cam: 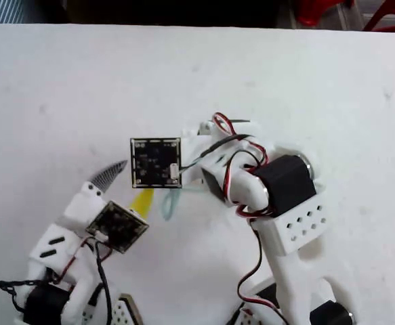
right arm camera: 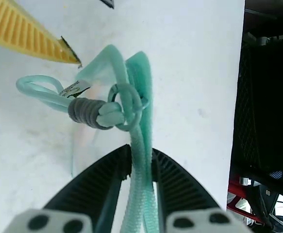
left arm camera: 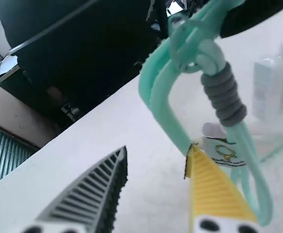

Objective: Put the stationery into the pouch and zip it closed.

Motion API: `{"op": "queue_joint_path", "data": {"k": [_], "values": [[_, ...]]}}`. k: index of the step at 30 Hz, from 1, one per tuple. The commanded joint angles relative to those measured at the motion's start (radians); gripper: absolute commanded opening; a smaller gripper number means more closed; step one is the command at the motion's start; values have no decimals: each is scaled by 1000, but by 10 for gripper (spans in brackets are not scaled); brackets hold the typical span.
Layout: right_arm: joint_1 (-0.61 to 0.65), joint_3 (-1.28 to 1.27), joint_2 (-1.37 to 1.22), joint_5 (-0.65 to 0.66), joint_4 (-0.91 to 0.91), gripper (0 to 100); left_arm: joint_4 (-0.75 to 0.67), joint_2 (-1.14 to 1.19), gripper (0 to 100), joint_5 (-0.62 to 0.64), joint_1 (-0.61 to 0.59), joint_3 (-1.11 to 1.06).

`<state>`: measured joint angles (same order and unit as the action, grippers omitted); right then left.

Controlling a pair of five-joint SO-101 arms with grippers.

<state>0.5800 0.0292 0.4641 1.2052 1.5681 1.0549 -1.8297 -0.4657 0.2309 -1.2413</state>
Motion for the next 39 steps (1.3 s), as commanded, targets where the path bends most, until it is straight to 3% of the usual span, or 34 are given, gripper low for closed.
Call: {"op": "queue_joint_path", "data": {"k": [1, 7, 13, 22, 31, 39], "values": [[-12, 2, 2, 11, 7, 18, -80, 1, 215, -3, 41, 3], [-4, 2, 8, 17, 30, 18, -299, 4, 216, -2, 8, -169], [-4, 5, 8, 127, 51, 18, -298, 4, 246, 3, 10, -178], [-4, 9, 8, 290, 39, 18, -298, 2, 248, 95, 111, -176], [7, 11, 12, 308, 18, 18, -307, 1, 247, 213, 194, -175], [171, 2, 70, 299, 24, 18, -296, 1, 245, 232, 257, -152]]}}
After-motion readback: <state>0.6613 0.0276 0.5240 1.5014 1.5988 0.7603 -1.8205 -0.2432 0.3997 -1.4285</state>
